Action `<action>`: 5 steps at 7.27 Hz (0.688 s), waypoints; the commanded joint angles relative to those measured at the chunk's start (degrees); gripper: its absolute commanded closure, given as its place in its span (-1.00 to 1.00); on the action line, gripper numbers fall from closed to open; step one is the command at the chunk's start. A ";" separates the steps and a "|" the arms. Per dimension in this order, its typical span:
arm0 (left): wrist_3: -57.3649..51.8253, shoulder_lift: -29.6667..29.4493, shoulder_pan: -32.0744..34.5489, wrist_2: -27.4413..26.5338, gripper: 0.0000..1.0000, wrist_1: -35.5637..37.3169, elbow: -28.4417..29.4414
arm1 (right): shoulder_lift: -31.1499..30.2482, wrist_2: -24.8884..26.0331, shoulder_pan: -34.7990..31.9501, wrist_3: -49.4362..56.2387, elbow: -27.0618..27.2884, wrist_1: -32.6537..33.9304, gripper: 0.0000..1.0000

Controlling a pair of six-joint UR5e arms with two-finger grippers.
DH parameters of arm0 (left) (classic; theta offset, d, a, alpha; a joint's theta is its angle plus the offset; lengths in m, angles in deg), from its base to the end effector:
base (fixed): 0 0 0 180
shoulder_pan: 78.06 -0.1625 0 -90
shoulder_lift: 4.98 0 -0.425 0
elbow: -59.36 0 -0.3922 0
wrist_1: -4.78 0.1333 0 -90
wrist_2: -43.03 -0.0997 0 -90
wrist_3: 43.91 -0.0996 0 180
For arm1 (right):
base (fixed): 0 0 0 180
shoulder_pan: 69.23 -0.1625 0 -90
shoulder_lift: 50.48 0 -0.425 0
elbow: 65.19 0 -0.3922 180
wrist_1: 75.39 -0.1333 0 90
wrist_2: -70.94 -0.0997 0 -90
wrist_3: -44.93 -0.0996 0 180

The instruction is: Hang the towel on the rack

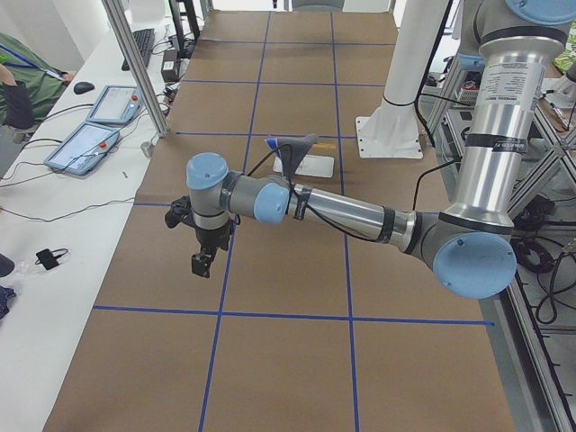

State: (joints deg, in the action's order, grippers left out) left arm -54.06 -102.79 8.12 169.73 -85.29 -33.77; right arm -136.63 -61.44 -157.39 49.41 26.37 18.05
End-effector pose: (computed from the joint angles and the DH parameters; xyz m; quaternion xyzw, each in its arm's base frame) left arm -0.0366 -0.5596 0.5685 0.1082 0.3079 0.1449 0.9341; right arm 0.0494 -0.5230 0.6197 0.0243 -0.3609 -0.0576 0.9305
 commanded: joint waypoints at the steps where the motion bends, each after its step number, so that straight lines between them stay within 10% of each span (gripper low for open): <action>1: -3.83 3.22 3.03 -0.05 -0.97 0.07 3.05 | -3.04 0.97 -0.42 0.09 0.80 -0.79 -1.00; 5: -3.30 12.19 6.81 8.74 -0.97 -1.07 -3.00 | -3.06 1.24 -1.22 0.00 3.98 -0.54 -1.00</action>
State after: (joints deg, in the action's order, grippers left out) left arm -57.47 -92.88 14.22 177.02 -86.25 -34.99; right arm -139.81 -60.39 -158.62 49.41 29.71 17.27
